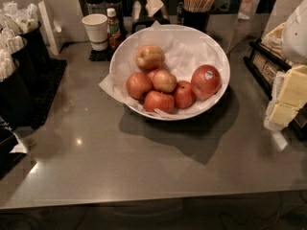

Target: Pick apple from white bowl

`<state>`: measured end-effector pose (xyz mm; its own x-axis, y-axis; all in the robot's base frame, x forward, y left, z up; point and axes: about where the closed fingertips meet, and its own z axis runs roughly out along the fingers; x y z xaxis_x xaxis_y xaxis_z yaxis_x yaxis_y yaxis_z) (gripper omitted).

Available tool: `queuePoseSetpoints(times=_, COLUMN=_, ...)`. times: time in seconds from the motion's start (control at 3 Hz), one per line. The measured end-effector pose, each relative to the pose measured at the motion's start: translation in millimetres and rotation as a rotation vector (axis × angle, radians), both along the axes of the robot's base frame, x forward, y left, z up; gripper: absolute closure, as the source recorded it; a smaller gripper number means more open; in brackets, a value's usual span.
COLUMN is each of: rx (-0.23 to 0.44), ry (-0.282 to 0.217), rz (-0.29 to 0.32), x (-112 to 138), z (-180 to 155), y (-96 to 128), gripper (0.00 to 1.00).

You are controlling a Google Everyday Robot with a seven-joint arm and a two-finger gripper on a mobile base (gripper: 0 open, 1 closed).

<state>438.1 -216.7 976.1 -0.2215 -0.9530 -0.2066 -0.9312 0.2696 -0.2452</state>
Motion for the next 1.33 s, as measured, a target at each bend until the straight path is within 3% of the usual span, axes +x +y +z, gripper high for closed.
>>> queuePoseSetpoints(times=0.67, rx=0.02, ry=-0.011, rz=0.009, x=6, z=3, y=5, gripper=0.0)
queuePoseSetpoints(times=1.0, rx=0.067, ry=-0.002, rz=0.055, x=33, z=3, y=26, gripper=0.0)
queuePoseSetpoints(times=1.33, rx=0.092, ry=0.047, rz=0.113, x=60, z=-9, y=50, gripper=0.0)
